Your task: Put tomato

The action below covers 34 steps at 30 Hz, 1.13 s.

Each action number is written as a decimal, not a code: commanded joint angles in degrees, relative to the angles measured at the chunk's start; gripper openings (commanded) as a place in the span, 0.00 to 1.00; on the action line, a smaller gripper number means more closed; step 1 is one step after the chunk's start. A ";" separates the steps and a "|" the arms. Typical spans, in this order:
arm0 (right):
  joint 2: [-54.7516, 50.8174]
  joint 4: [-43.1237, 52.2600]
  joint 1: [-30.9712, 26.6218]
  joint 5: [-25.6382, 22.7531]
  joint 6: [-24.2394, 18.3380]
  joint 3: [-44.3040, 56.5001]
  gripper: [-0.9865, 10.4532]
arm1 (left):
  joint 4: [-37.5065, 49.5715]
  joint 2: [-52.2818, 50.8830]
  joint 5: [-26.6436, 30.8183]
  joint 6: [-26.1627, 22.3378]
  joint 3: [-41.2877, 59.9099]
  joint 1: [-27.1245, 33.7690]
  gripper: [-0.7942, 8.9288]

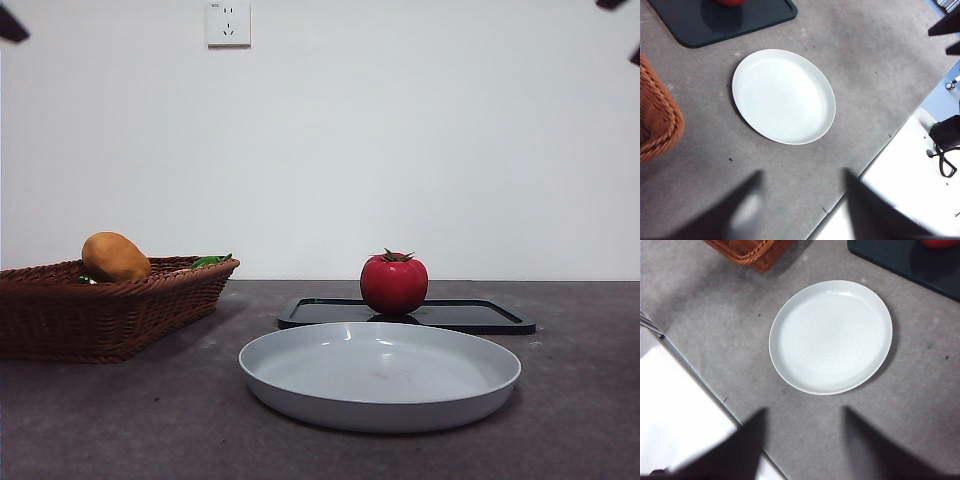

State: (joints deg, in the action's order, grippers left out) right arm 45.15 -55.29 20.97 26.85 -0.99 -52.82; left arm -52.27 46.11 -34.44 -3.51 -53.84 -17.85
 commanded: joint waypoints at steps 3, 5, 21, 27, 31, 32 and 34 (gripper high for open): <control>0.39 1.55 0.33 0.17 0.57 -0.44 0.09 | 0.44 0.31 -0.13 -0.33 -0.96 -0.17 0.09; 0.39 2.12 0.33 0.15 0.57 -0.44 0.09 | 0.44 0.31 -0.13 -0.33 -0.96 -0.17 0.09; 0.37 2.99 0.31 0.15 0.55 -0.44 0.09 | 0.57 0.31 -0.13 -0.33 -0.96 -0.17 0.09; 0.37 2.99 0.31 0.15 0.55 -0.44 0.09 | 0.85 0.31 -0.13 -0.31 -0.96 -0.17 0.09; 0.37 2.99 0.31 0.15 0.55 -0.44 0.09 | 0.85 0.31 -0.13 -0.33 -0.96 -0.17 0.09; 0.37 2.99 0.31 0.15 0.55 -0.44 0.09 | 0.85 0.31 -0.13 -0.33 -0.96 -0.17 0.09; 0.37 2.99 0.31 0.15 0.55 -0.44 0.09 | 1.11 0.28 -0.13 -0.31 -0.96 -0.17 0.09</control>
State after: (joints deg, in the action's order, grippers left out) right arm 45.15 -52.86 20.97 26.85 -0.99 -52.82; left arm -51.94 46.11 -34.41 -3.51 -53.84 -17.85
